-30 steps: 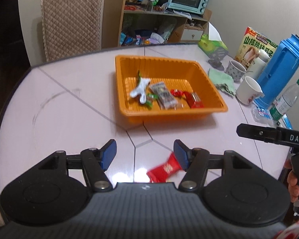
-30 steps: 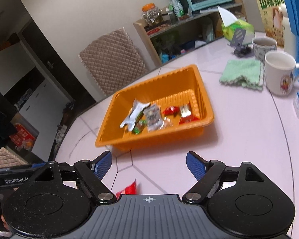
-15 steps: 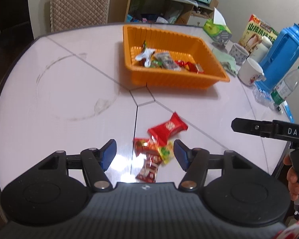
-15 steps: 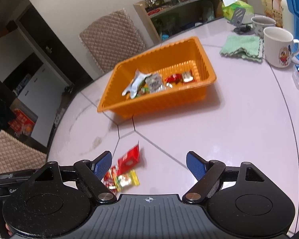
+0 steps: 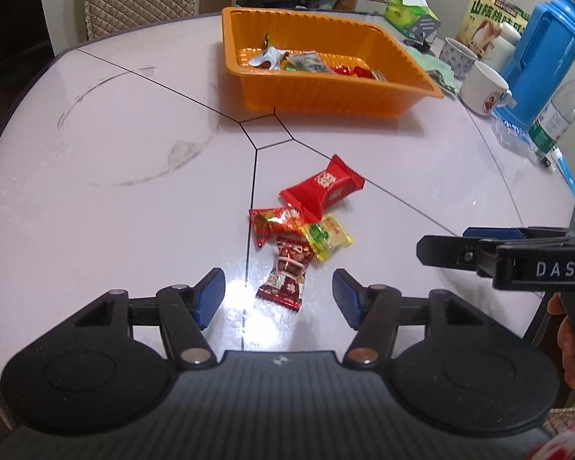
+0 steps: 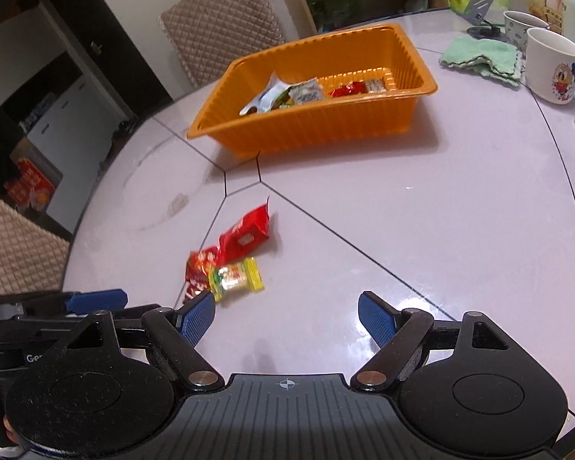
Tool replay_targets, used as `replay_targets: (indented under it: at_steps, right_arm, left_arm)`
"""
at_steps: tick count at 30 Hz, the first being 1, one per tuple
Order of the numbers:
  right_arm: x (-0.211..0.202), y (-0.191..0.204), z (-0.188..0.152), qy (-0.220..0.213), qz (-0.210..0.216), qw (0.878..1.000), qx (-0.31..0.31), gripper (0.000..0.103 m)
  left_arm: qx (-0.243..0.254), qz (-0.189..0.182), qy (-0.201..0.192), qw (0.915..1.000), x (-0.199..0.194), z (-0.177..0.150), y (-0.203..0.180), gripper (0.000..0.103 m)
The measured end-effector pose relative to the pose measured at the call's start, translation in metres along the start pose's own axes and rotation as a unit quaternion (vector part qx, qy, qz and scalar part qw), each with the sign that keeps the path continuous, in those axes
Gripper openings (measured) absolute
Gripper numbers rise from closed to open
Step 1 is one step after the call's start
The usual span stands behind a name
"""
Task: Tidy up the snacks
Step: 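Withdraw both open tools from the tray toward the remaining snacks, then close the left tool on the dark red candy packet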
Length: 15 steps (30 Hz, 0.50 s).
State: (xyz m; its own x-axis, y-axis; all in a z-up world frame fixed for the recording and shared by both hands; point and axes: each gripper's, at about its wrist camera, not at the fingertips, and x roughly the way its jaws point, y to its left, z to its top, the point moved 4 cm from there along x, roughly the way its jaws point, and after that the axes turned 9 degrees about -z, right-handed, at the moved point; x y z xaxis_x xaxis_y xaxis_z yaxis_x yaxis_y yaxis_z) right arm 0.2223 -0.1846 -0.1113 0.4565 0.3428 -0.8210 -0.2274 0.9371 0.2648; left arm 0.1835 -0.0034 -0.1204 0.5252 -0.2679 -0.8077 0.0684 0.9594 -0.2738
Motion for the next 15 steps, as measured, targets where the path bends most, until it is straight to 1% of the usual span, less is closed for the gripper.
replay_targets:
  at_steps: [7,9,15]
  right_arm:
    - [0.009,0.003,-0.009,0.006,-0.010,1.000,-0.018,0.082]
    - [0.011,0.002,-0.010,0.008,-0.011,1.000,-0.018,0.082]
    - [0.014,0.000,-0.012,0.009,-0.015,1.000,-0.019,0.082]
  left_arm:
    - [0.015,-0.003,-0.001,0.9999,0.010,-0.006,-0.002,0.058]
    - [0.024,-0.003,-0.004,0.9997,0.013,-0.006,-0.003,0.051]
    - [0.049,-0.004,0.000,0.9988,0.027,-0.004,-0.006,0.047]
